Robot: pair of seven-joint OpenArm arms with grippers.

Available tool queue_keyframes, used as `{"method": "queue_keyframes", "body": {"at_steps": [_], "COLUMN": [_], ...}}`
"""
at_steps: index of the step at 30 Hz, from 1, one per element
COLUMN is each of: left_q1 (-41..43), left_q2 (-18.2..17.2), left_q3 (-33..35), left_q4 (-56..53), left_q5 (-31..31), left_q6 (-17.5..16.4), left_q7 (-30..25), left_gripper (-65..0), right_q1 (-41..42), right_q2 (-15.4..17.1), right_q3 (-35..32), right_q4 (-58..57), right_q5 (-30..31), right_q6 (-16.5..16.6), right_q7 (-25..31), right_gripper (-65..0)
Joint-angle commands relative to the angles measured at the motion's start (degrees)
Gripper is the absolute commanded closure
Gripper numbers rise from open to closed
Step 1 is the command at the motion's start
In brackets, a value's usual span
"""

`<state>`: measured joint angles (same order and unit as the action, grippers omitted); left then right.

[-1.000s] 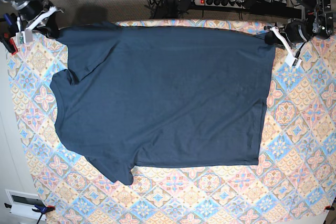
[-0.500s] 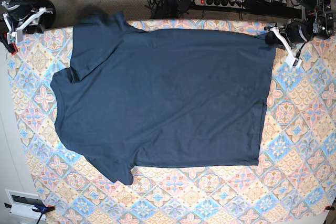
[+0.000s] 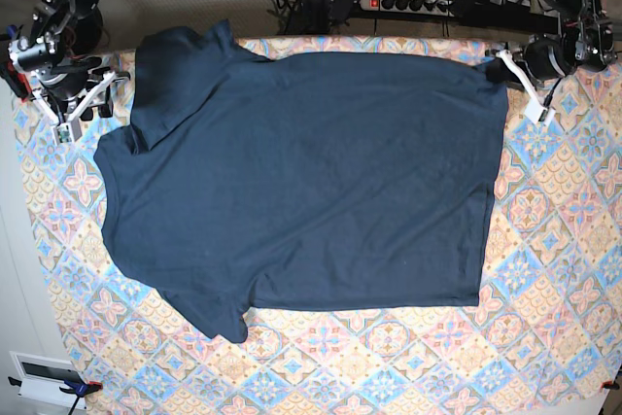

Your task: Layout the t-shirt on the table in an organized manner, then fold the t-shirt properly

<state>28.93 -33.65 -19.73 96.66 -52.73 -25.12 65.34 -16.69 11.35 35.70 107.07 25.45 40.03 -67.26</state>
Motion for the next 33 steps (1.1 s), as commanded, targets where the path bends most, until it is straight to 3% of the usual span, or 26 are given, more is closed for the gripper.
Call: {"method": "queue_keyframes", "body": {"at_steps": [1,16,24,30,33], "left_q1": [0.04,-1.37,-1.54,-1.54,-1.54], "left_q2": [-1.12,-1.12,-1.12,-1.12,-1.12], "left_q3": [-0.63,-0.54,-0.54,-0.63,-0.63], "left_q4": [0.88,0.88,0.88,0.88,0.88], "left_q5": [-0.85,-0.85,-0.85,-0.85,-0.85], "left_q6": [-0.06,-0.06,-0.06,-0.06,-0.06], "left_q7": [-0.51,-0.51,-0.51,-0.51,-0.51], "left_gripper": [0.0,0.0,0.0,0.0,0.0], "right_q1": [1.52,2.05,2.05,2.05,2.05], "right_q2": [1.17,1.17,1.17,1.17,1.17], "right_q3": [0.03,-0.67,-5.95,-7.88,-7.88], "right_q4": [0.23,-12.43,-12.69,-12.78,-12.78], "right_q5": [1.14,1.05,1.05,1.05,1.05], "right_q6": [-0.03,-0.03,-0.03,-0.03,-0.03], "right_q7": [2.25,3.92,8.14,8.32,8.32], "right_gripper": [-21.5,-22.3,-33.3,-33.0,-28.8]}}
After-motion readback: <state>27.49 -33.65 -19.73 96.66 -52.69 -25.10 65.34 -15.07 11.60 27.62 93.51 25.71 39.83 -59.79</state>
